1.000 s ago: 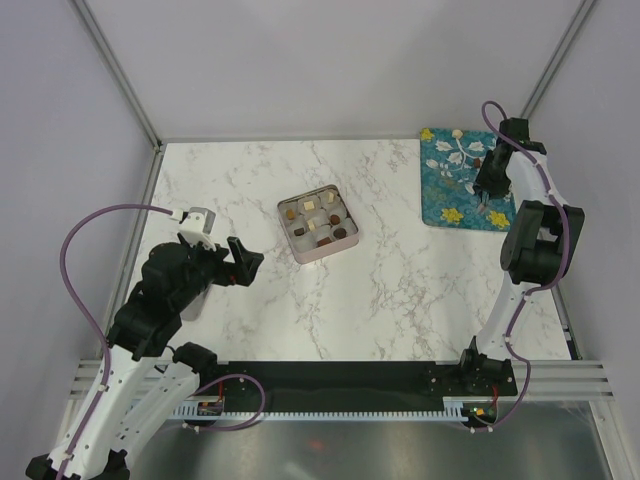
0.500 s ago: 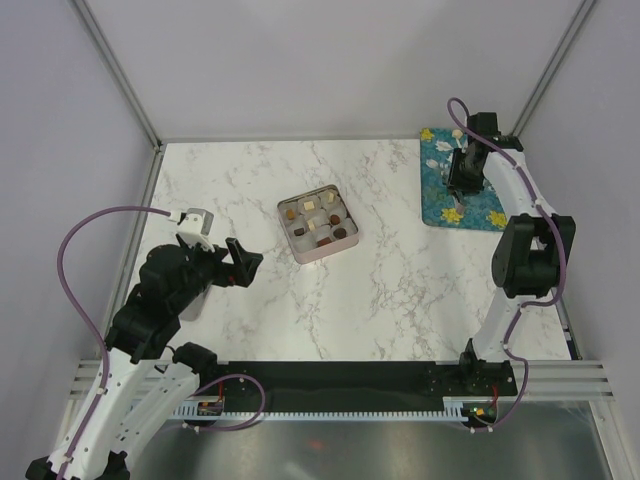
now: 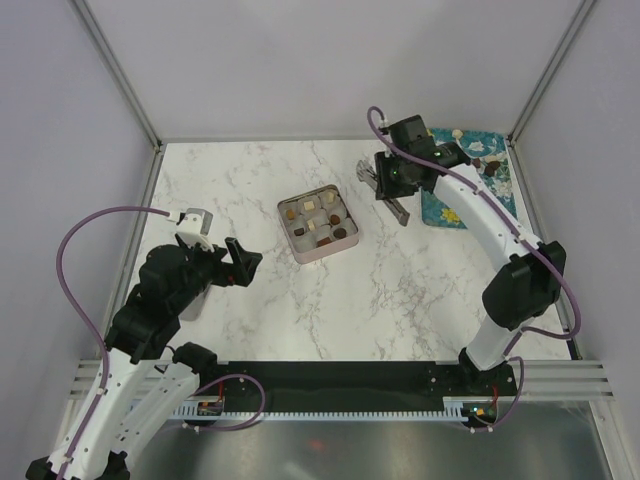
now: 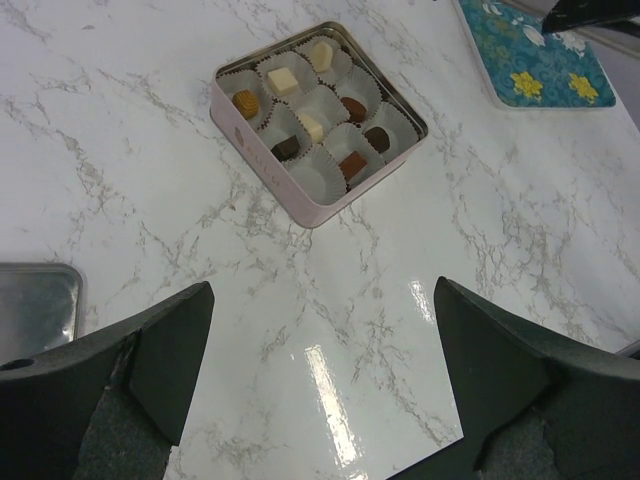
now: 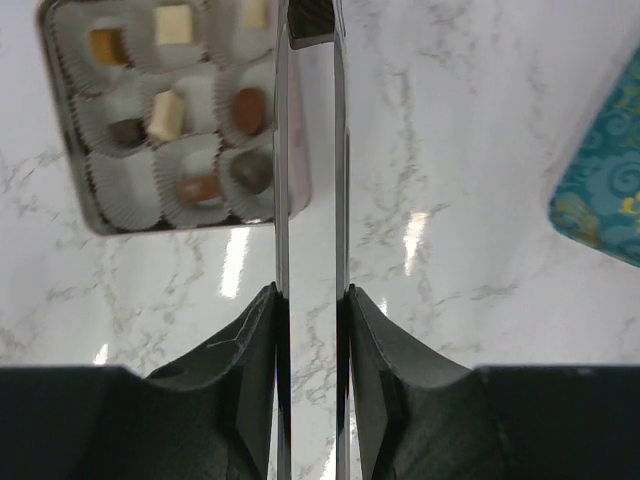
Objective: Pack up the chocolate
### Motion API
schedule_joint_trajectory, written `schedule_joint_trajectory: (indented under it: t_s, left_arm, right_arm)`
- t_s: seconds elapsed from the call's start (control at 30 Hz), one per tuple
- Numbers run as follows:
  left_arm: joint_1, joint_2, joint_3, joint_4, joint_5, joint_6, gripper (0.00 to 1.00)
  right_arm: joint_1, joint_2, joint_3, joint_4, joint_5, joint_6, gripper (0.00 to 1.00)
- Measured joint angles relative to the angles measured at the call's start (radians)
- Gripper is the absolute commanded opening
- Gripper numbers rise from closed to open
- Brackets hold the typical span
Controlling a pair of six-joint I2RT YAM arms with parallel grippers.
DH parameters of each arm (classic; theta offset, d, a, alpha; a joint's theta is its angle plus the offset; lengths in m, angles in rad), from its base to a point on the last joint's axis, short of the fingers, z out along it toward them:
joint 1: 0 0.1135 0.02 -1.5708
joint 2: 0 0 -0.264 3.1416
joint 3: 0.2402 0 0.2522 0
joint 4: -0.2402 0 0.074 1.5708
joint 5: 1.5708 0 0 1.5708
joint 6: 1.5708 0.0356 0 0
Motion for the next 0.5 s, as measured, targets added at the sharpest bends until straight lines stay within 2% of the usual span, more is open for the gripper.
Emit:
schedule_joint_trajectory:
  t_s: [0.23,0.5]
  left_arm:
    - [0.0,-0.004,0.0,0.0,-0.009,0.0,1.0]
    - [0.0,-0.004,0.0,0.0,-0.01,0.0,1.0]
  right_arm:
    - [0.238,-0.013,-0.033,0.017,0.0,0.045,0.38]
    - [0.378,-0.012,-0.085,0.036,0.018,0.098,0.38]
